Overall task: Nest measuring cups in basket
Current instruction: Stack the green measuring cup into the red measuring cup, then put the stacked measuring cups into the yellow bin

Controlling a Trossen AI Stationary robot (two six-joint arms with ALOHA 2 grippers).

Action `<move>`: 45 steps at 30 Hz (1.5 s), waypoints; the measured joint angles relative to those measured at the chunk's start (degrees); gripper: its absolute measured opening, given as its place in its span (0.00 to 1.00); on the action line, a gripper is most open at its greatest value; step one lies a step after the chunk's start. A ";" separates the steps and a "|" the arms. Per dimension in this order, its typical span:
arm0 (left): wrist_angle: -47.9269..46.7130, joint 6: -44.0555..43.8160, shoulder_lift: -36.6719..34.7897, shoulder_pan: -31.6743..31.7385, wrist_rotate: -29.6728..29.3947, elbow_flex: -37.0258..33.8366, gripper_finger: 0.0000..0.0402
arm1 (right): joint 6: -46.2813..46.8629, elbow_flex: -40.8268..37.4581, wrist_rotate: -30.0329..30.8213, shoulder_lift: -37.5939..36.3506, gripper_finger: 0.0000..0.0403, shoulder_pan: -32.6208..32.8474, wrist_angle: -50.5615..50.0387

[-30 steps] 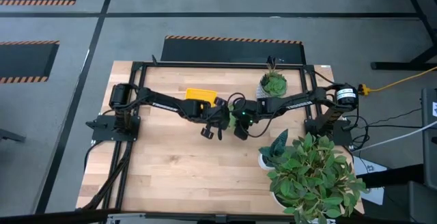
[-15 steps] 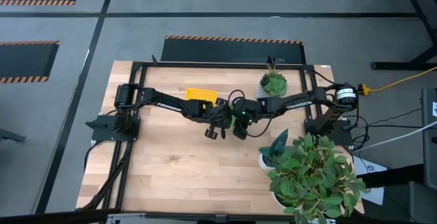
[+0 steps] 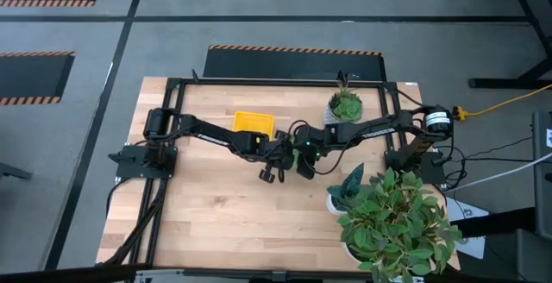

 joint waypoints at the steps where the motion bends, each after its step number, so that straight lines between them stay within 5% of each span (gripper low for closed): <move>1: -0.21 0.00 0.00 -0.26 -1.30 0.00 0.00 | 0.02 0.00 0.00 -0.26 0.22 -0.02 -0.68; 14: -11.46 -3.64 -10.66 -3.15 -4.98 -0.04 0.01 | -1.31 0.03 0.48 -11.77 0.22 -0.03 -9.45; 20: -20.44 -12.44 -19.66 -2.41 -1.28 0.00 0.01 | -1.47 0.02 0.58 -17.58 0.22 0.03 -14.26; 30: -39.08 -27.38 -27.55 -0.67 -4.68 0.00 0.06 | -1.35 0.02 2.56 -20.43 0.22 0.44 -16.07; 45: -42.17 -40.43 -26.42 4.65 0.20 -0.04 0.45 | -1.29 0.02 2.54 -20.18 0.22 0.44 -16.23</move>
